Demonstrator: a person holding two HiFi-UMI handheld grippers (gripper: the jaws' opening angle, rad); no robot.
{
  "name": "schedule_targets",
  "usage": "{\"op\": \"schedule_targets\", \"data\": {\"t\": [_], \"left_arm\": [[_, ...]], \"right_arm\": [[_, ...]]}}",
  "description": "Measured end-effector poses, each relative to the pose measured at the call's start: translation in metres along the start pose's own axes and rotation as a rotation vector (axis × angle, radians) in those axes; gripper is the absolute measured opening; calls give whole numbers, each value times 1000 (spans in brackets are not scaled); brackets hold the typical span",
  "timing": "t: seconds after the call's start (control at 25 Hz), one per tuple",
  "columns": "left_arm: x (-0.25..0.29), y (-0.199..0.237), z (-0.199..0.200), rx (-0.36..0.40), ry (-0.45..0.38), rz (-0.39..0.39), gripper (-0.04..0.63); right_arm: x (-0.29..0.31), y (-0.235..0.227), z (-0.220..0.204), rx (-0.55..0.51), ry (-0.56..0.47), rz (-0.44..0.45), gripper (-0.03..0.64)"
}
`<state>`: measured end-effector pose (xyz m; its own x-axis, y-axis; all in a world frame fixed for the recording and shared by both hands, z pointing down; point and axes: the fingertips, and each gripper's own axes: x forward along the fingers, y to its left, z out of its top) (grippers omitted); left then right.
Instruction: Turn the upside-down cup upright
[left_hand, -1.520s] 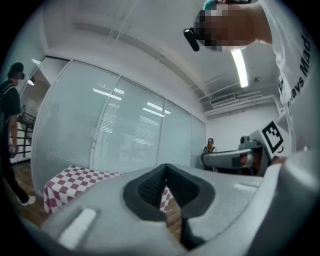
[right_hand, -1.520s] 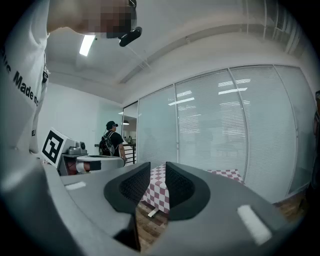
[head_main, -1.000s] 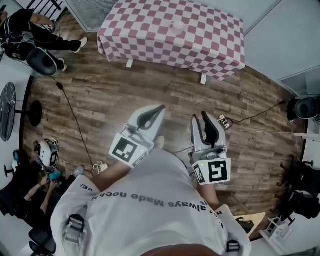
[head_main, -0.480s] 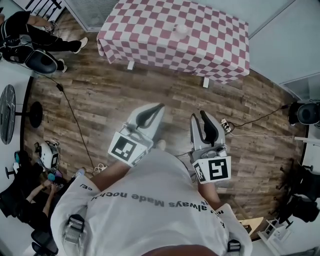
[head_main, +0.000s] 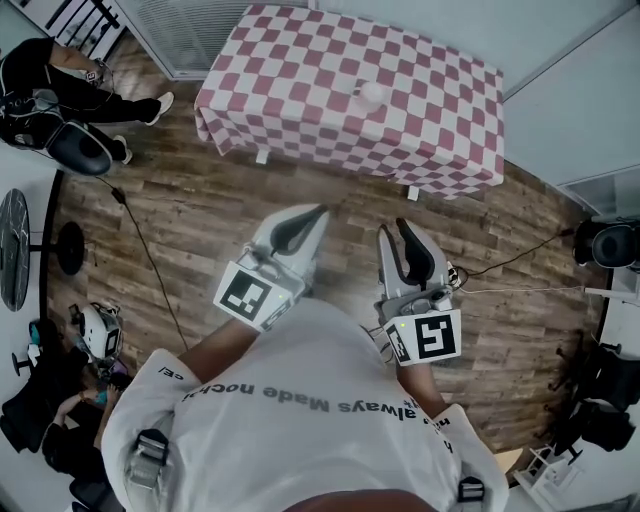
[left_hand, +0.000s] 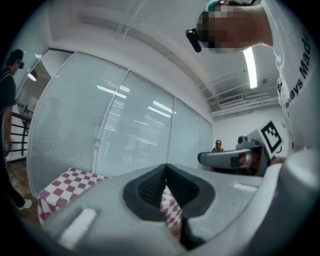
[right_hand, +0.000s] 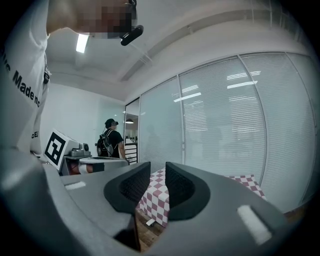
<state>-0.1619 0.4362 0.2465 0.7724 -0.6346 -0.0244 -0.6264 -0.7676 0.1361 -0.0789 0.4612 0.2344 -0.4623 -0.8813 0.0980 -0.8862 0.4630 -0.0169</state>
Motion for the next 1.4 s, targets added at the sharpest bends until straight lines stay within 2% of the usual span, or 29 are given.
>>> {"op": "schedule_targets", "data": {"t": [0.44,0.72,1.0,1.16,1.4], "left_arm": [[31,93,4,-12,13,-38,5],[42,110,-6,-46,32,-53,5],[60,122,-10,-56,35,-51,5],[80,131,-10,-23,32,-55,5],[131,147,-13,-48,44,-30,5]], "right_arm": [[89,-13,6,13,7,-54,92],[104,-23,-6,34,38,-84,92],[122,-38,-6,31,40,-75,92],[136,-58,-8,34,39,-66,92],[159,-105,-12,52,38,-64,92]]}}
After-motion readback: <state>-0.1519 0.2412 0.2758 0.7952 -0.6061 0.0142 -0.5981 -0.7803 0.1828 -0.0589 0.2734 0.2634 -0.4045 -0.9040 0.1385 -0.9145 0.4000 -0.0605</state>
